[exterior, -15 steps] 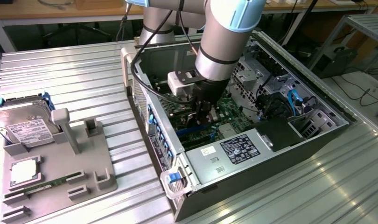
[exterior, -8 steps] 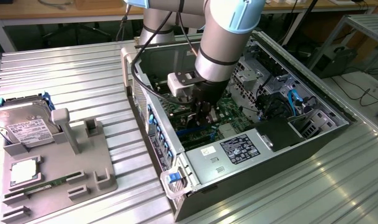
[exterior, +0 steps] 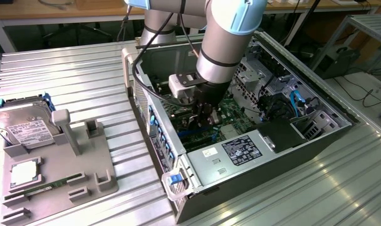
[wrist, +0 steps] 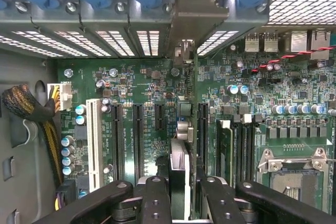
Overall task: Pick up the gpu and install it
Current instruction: 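Insert the gpu into the slot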
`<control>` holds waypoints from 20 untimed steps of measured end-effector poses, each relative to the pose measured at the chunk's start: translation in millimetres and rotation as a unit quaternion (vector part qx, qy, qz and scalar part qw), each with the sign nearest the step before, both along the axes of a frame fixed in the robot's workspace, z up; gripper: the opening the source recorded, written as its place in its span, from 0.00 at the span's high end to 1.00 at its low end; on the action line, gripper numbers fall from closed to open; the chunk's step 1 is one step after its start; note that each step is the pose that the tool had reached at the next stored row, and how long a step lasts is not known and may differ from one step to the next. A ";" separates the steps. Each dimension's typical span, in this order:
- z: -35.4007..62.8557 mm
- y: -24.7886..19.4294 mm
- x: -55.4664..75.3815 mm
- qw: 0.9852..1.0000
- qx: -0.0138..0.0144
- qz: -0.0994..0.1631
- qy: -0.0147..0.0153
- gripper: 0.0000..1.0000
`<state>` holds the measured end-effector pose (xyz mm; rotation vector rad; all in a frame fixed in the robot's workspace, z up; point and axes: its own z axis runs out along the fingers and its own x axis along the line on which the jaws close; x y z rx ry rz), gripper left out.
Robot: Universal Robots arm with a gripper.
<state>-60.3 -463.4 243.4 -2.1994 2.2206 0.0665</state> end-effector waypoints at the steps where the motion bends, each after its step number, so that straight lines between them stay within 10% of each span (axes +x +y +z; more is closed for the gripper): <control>1: -0.4 0.0 0.0 1.000 0.000 0.000 0.000 0.72; 20: -2.2 0.0 0.0 1.000 0.000 0.000 0.004 0.72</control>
